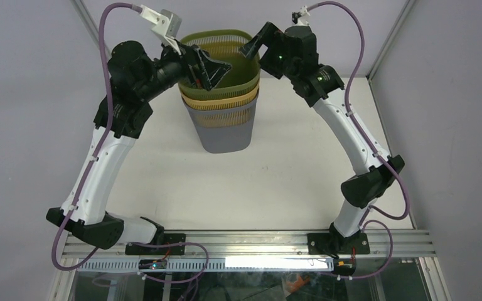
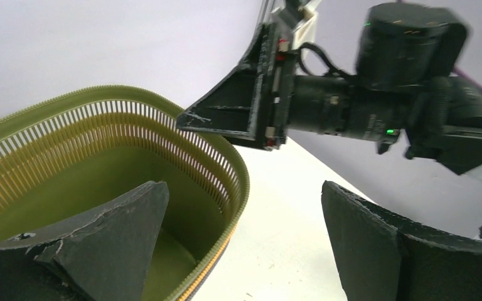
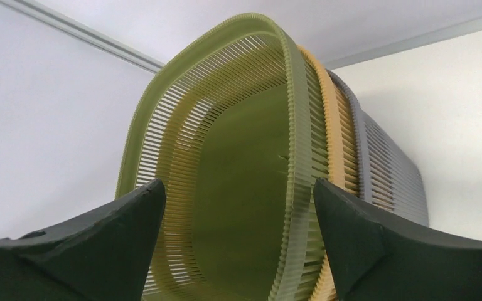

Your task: Turn the large container upside down

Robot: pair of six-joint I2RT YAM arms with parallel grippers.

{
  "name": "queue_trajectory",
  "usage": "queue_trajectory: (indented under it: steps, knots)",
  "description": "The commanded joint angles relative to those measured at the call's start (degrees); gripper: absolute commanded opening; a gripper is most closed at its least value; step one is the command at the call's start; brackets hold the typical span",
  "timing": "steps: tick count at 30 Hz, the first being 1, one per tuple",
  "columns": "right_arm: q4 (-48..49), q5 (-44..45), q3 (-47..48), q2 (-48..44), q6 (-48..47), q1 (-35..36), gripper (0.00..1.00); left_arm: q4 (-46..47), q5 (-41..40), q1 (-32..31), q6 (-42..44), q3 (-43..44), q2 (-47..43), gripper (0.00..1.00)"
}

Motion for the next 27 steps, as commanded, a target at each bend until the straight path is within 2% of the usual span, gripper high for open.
queue_trajectory:
  steps: [1, 6, 8, 11, 14, 18, 23, 27]
  knots:
    - [0.6, 4.5, 2.1, -7.0, -5.0, -0.3, 0.93, -2.2, 0.6, -0.3, 3.9, 3.9, 3.9, 0.99]
    - [2.2, 11.6, -14.2, -21.2, -7.5, -4.7, 0.95, -9.5, 0.0, -0.8, 8.7, 10.8, 10.6, 0.99]
    - [2.7, 12.4, -22.5, -27.6, -7.2, -8.0, 0.96, -11.4, -1.7, -2.5, 10.1, 13.8, 13.1, 0.99]
    - [1.2, 13.1, -29.1, -33.0, -7.4, -11.1, 0.96, -12.5, -3.8, -5.6, 11.0, 17.6, 16.6, 0.99]
    - [-3.1, 13.2, -31.5, -35.5, -7.6, -12.6, 0.96, -14.5, -5.4, -8.0, 11.0, 21.2, 20.0, 0.99]
    - [-6.5, 13.2, -34.4, -37.5, -7.3, -13.0, 0.97, -16.2, -11.9, -10.5, 11.2, 23.7, 23.0, 0.98]
    - [-6.1, 11.6, -38.4, -39.1, -5.7, -13.1, 0.96, -18.8, -24.3, -14.1, 13.4, 26.7, 25.7, 0.91]
    - [-6.1, 10.0, -39.3, -38.3, -5.1, -13.2, 0.97, -22.3, -27.5, -14.8, 15.9, 28.6, 26.4, 0.84]
